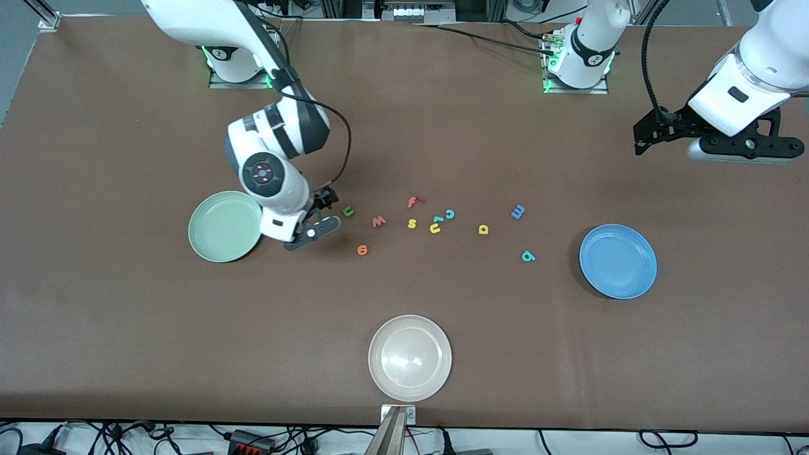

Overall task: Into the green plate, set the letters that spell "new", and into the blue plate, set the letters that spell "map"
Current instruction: 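Lower the right gripper and grasp the green u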

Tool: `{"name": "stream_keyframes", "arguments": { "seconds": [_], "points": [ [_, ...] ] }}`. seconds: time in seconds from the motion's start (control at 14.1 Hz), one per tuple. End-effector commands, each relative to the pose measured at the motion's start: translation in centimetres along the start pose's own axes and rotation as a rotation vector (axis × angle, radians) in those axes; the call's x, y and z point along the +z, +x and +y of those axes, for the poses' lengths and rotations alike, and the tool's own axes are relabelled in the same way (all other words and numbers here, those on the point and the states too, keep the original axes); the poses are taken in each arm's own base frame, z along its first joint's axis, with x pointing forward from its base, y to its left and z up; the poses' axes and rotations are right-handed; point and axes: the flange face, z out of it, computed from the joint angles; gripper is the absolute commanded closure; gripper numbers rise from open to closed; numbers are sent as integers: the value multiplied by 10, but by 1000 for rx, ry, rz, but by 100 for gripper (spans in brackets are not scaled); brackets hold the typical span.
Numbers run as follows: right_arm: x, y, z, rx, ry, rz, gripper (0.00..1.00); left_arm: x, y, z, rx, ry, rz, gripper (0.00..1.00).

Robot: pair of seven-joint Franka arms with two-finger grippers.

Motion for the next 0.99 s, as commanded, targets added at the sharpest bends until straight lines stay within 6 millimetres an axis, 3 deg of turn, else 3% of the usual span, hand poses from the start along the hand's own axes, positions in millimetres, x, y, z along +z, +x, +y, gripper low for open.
{"name": "stream_keyframes", "arguments": {
  "seconds": [0.0,0.14,0.42,0.64,0.92],
  "points": [
    [5,7,-14,0,-9,20,0,-4,-2,2,-78,3,-31,0],
    [22,10,-19,-9,-14,19,2,-3,-3,3,-105,4,-40,0],
    [54,16,-56,-9,-24,46,13,-3,-3,5,-70,8,-38,0],
    [69,17,-59,-8,-26,46,25,-5,-4,13,-45,11,-34,0],
    [78,11,-69,37,-30,19,29,-5,-4,13,-45,9,-33,0]
  ]
}}
